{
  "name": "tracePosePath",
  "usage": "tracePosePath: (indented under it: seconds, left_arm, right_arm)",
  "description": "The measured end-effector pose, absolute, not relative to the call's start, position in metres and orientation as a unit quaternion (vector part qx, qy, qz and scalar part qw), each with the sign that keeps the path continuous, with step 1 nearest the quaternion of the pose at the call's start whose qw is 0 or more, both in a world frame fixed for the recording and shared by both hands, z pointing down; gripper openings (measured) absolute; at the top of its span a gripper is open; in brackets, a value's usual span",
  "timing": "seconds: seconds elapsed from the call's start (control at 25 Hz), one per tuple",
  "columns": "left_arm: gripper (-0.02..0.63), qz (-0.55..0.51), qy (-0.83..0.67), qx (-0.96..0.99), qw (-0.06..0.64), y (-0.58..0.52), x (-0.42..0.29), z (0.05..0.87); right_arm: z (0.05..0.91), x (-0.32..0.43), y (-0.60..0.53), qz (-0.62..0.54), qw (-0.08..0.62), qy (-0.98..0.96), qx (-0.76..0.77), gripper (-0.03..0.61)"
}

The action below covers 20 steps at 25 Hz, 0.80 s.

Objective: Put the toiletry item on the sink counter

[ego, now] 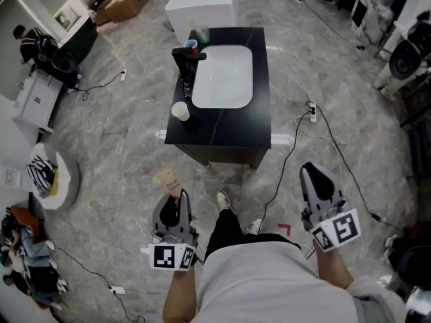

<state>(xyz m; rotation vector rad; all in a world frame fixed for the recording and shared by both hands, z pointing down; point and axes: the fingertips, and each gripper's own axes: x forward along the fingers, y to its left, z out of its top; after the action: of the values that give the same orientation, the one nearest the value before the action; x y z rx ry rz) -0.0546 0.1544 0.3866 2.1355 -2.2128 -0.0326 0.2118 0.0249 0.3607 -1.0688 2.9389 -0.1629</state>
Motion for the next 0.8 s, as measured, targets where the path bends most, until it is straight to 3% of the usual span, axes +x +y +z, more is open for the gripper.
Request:
tracePosePath:
  seconds: [0.8]
  left_arm:
    - [0.054, -0.027, -0.67, 0.737, 0.084, 0.046, -0.138, 0.418]
  right_arm:
    - [0.36, 0.097, -0.053, -0.056, -0.033, 0.936, -0.345, 0.052]
